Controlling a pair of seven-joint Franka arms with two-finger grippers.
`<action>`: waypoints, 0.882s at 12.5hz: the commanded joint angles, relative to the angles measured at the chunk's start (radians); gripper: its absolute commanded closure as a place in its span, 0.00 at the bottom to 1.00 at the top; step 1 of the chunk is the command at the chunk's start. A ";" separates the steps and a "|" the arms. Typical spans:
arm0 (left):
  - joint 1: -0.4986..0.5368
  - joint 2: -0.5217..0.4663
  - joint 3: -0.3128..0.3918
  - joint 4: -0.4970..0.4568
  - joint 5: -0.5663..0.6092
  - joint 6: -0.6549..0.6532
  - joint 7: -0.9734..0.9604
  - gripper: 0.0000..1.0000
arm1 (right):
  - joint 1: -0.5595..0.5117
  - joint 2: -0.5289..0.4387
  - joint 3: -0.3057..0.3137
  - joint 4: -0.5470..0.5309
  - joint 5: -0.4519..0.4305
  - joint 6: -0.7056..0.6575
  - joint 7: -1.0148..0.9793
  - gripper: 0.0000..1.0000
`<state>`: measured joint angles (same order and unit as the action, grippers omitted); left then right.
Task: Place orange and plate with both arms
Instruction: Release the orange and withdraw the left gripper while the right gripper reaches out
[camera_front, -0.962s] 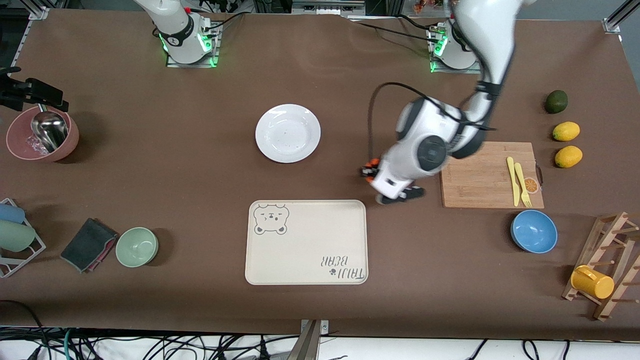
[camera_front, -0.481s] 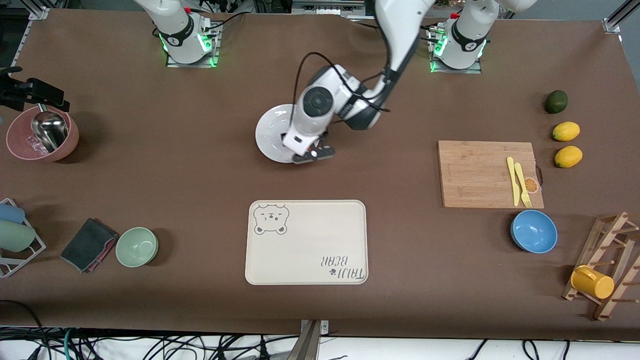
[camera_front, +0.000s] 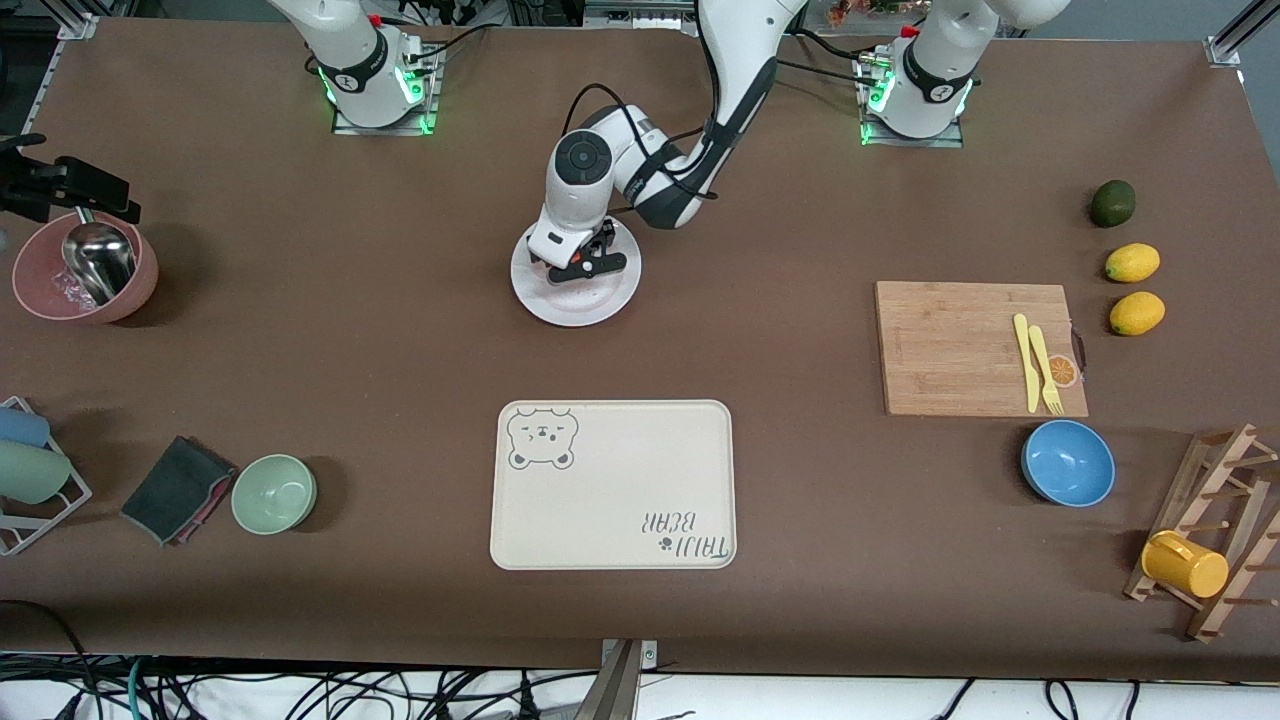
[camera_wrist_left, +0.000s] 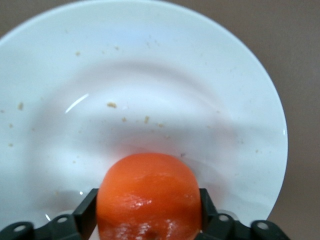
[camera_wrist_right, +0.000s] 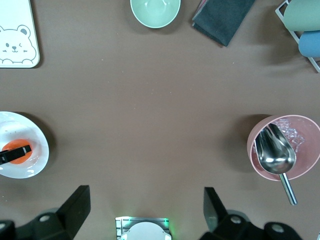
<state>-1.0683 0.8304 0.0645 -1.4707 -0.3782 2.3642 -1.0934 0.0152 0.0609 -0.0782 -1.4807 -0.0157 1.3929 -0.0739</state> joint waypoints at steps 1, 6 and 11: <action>0.060 -0.054 0.018 0.044 0.007 -0.174 0.010 0.00 | -0.001 -0.001 0.006 0.003 0.013 -0.012 -0.004 0.00; 0.350 -0.129 0.018 0.196 0.007 -0.522 0.186 0.00 | 0.000 0.002 0.006 0.003 0.022 -0.006 -0.001 0.00; 0.702 -0.163 0.020 0.194 0.118 -0.707 0.637 0.00 | 0.037 0.016 0.009 -0.059 0.094 0.063 0.008 0.00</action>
<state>-0.4685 0.6772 0.1058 -1.2712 -0.3302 1.7163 -0.6109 0.0282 0.0742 -0.0701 -1.5021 0.0667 1.4138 -0.0738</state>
